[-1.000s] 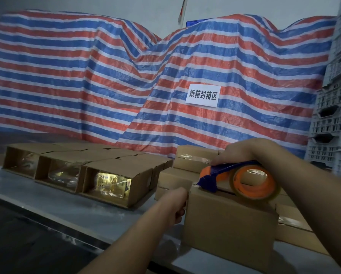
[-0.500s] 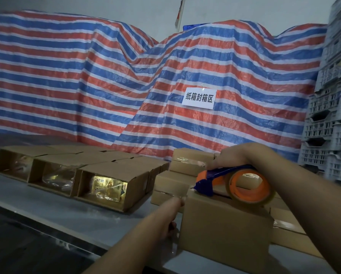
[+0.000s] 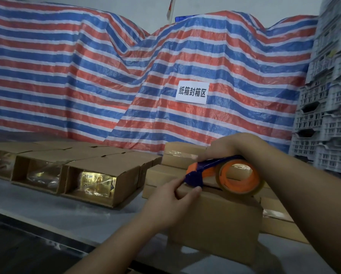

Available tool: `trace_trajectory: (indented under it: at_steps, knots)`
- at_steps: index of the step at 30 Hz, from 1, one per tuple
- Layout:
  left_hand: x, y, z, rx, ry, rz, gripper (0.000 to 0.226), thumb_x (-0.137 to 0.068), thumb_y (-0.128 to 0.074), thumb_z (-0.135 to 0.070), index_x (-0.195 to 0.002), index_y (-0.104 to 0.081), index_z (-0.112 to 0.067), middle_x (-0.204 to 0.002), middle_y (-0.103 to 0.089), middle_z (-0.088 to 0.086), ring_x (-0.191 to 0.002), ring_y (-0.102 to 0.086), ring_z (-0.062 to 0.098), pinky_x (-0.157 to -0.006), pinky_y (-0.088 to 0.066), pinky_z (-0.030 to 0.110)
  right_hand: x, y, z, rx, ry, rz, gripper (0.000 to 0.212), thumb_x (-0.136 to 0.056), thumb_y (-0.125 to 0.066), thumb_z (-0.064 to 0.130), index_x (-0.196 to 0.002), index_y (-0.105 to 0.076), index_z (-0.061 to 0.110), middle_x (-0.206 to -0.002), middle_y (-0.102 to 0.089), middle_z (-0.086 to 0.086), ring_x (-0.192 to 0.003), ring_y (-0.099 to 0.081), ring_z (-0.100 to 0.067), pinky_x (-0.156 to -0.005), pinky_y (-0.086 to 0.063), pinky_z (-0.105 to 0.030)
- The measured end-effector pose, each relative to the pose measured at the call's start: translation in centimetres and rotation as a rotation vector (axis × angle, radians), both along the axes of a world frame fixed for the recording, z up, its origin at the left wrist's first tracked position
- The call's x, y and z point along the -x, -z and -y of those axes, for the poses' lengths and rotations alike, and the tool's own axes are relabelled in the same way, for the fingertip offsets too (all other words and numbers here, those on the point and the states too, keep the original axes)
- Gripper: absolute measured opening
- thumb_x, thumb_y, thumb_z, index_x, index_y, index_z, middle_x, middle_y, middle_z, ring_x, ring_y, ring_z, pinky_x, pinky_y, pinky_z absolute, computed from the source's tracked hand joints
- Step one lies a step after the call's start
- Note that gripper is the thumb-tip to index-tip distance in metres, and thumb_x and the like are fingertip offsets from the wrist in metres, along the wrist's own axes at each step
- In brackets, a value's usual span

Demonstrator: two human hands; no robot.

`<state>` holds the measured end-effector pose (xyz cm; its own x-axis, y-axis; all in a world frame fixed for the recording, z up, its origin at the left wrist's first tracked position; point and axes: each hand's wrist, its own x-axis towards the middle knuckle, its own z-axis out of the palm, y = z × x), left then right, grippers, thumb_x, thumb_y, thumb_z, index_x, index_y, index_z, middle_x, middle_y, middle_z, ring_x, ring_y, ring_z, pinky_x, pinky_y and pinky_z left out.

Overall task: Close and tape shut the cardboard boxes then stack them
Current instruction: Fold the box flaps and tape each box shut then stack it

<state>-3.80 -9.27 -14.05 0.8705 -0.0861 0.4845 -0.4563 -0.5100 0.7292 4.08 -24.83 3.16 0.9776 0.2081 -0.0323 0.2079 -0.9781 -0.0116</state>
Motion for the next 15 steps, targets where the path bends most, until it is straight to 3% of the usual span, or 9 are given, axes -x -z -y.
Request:
trace_trajectory:
  at_steps: [2,8,13,15]
  knots:
    - [0.3,-0.4,-0.5,-0.170,-0.005,0.021,0.072,-0.070,-0.049,-0.082,-0.135,-0.041,-0.052,-0.115,-0.061,-0.021,-0.103,-0.057,-0.003,-0.088,-0.053,0.030,0.2,-0.1,0.0,0.012,0.007,-0.010,0.048,-0.084,-0.057,0.072,-0.093,-0.069,0.026,-0.058,-0.068,0.009,-0.047,-0.061,-0.005,-0.061,-0.048,-0.025]
    - [-0.2,-1.2,-1.0,-0.439,-0.123,0.119,0.064,-0.081,-0.044,-0.078,-0.132,-0.046,-0.040,-0.111,-0.065,-0.012,-0.092,-0.060,0.000,-0.080,-0.057,0.029,0.5,-1.2,1.0,0.129,0.030,0.053,0.058,-0.081,-0.055,0.078,-0.090,-0.069,0.023,-0.056,-0.069,0.006,-0.050,-0.064,-0.011,-0.063,-0.050,-0.029]
    - [-0.8,-0.8,-1.1,-0.394,-0.091,0.113,0.070,-0.079,-0.045,-0.079,-0.134,-0.046,-0.036,-0.116,-0.062,-0.013,-0.091,-0.057,-0.002,-0.077,-0.055,0.022,1.5,-2.3,6.8,0.194,0.100,0.053,0.060,-0.085,-0.050,0.077,-0.089,-0.069,0.021,-0.056,-0.064,0.007,-0.046,-0.058,-0.009,-0.058,-0.049,-0.023]
    - [-0.9,-1.1,-1.1,-0.364,-0.059,0.088,0.074,-0.072,-0.045,-0.083,-0.128,-0.051,-0.036,-0.111,-0.063,-0.015,-0.090,-0.059,-0.002,-0.078,-0.058,0.026,1.7,-1.8,8.1,0.219,0.129,0.063,0.060,-0.084,-0.051,0.077,-0.089,-0.069,0.021,-0.054,-0.064,0.008,-0.044,-0.058,-0.007,-0.054,-0.047,-0.022]
